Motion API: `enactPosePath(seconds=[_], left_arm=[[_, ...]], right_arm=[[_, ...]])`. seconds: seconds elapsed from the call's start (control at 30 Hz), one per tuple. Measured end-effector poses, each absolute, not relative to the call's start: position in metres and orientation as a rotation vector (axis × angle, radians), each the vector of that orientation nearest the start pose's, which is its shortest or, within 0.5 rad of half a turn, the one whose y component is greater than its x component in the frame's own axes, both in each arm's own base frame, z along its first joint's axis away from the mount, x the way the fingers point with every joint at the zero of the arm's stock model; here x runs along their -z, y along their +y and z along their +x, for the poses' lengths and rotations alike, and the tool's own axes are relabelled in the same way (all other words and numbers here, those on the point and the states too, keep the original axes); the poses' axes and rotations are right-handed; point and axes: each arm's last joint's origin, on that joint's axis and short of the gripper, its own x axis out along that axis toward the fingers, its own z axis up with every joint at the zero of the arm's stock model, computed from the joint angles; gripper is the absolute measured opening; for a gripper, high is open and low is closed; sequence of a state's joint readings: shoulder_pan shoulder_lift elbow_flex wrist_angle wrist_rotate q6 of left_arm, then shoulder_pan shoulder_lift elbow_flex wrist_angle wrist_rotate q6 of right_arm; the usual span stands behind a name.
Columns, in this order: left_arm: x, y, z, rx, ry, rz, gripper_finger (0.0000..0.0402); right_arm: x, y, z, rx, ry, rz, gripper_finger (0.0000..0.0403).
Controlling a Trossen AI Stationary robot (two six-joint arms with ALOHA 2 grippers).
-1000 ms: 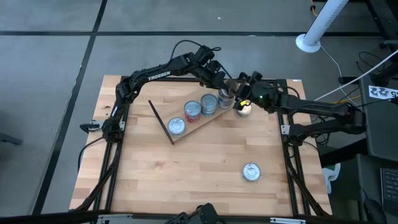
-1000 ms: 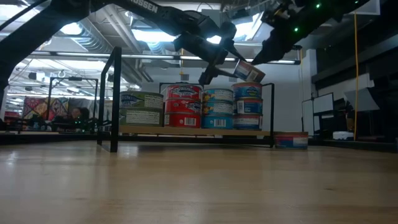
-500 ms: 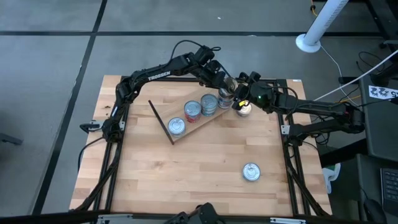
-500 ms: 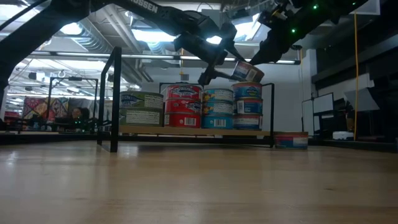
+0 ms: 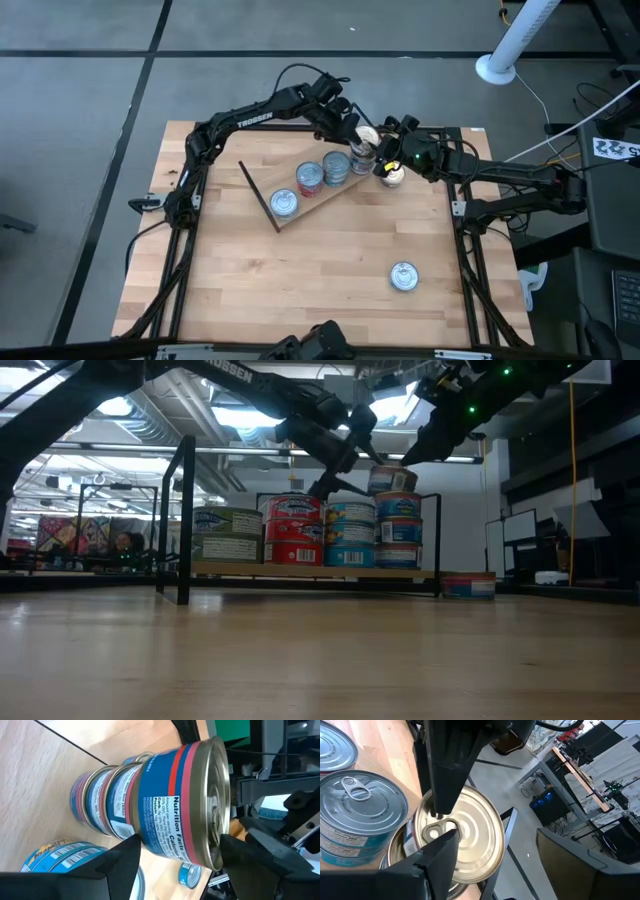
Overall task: Stack canned seafood by type on shelf
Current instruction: Stack the blue pink tuna can on top of the blue pink tuna cans on the shelf, then stack the yellow blue tuna can on top of the yellow blue tuna cans on the shelf
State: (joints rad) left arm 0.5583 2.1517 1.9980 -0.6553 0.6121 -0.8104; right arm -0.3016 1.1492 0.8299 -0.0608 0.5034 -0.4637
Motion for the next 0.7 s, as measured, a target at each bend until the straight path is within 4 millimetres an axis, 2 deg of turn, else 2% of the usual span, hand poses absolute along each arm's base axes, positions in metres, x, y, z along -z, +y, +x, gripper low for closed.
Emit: enactPosePath(seconds=[0.3,0.7], left_arm=[[-0.2790,0.2392,0.4146,-0.234,0.690,-1.233,0.0263],[-0.2811,0.2424,0.4106,-0.088,0.705,-1.264,0.0263]], right_arm=[[-0.2899,-0.0876,0.2344,0.692,0.567,-0.472,0.0266],[-0.2938,-0.0855,0.2283,0.687,0.574,-0.487,0.0266]])
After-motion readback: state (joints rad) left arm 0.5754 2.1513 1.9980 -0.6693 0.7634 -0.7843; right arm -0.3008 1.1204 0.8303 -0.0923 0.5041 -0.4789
